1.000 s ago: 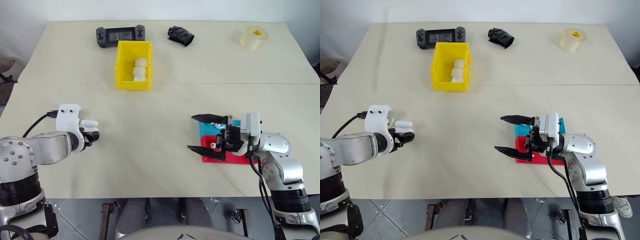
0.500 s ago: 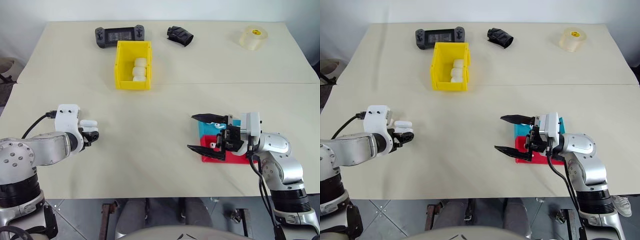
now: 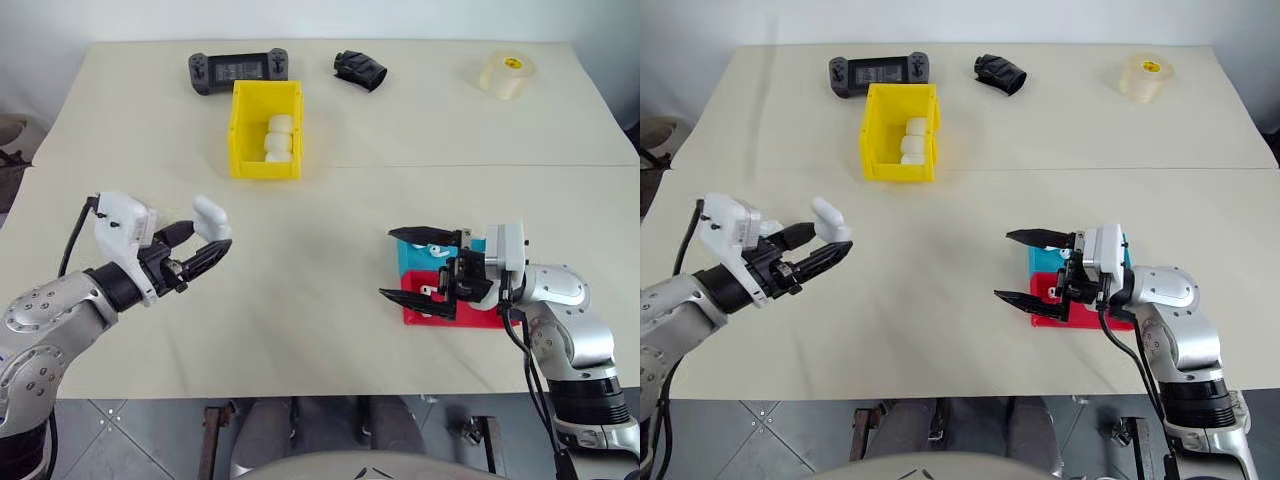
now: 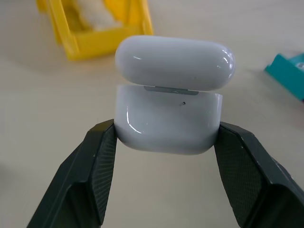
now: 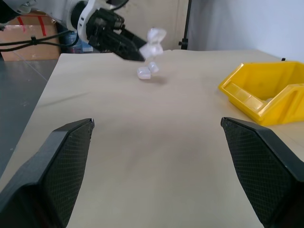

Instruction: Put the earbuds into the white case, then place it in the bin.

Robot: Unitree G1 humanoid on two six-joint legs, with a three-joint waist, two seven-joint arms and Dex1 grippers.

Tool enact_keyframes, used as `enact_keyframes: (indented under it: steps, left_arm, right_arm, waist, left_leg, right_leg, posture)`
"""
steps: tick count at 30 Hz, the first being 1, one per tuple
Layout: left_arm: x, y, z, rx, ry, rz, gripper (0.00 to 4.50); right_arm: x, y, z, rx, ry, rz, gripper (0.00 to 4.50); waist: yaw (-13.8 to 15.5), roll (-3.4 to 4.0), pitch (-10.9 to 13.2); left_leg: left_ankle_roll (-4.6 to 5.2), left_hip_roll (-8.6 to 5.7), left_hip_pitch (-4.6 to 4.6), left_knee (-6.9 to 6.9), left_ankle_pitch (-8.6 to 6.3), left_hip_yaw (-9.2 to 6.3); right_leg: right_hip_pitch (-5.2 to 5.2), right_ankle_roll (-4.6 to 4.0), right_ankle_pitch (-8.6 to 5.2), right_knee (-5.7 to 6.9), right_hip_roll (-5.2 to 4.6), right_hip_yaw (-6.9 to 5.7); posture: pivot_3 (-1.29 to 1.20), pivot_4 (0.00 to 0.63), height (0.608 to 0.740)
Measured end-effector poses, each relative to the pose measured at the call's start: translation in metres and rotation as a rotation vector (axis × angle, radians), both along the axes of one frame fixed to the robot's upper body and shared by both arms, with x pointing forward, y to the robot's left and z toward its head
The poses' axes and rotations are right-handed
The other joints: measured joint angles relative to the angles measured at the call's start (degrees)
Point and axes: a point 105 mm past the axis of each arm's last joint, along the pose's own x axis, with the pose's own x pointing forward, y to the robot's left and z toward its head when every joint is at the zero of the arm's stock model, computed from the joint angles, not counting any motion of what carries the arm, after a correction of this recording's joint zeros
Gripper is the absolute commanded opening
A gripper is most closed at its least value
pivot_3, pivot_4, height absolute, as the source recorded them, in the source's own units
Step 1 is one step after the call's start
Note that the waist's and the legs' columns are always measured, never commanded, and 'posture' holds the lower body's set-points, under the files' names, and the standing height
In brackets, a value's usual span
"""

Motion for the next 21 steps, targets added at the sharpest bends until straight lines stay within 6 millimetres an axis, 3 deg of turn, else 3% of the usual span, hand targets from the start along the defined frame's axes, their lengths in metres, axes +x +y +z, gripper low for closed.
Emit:
enact_keyframes:
  steps: [8,17,21]
  left_arm:
    - [-0.011,-0.047,0.006,-0.125,-0.199,-0.408,2.90]
    - [-0.006,-0.077,-0.018,-0.248,-0.251,-0.566,2.90]
    - [-0.012,-0.094,-0.017,-0.285,-0.301,-0.642,2.90]
  right_arm:
    - [-0.005,-0.024,0.004,-0.023,-0.008,-0.120,4.50]
    - [-0.023,-0.055,0.006,-0.053,0.009,-0.291,4.50]
    - [-0.030,-0.073,0.009,-0.094,0.017,-0.363,4.50]
  waist:
    - [-0.1,0.00,0.0]
    - [0.1,0.00,0.0]
    - [0.2,0.01,0.0]
  left_leg:
    - [0.21,0.01,-0.04,0.08,-0.12,0.05]
    - [0.29,0.01,-0.03,0.23,-0.12,0.07]
    - [0.30,0.01,-0.02,0.23,-0.11,0.05]
  right_leg:
    - [0.02,0.09,0.05,0.06,-0.04,-0.09]
    - [0.11,0.14,0.08,0.11,-0.04,-0.11]
    - [0.12,0.14,0.08,0.12,-0.04,-0.11]
  posture:
    - [0.00,0.150,0.740]
    - [0.00,0.150,0.740]
    - [0.00,0.150,0.740]
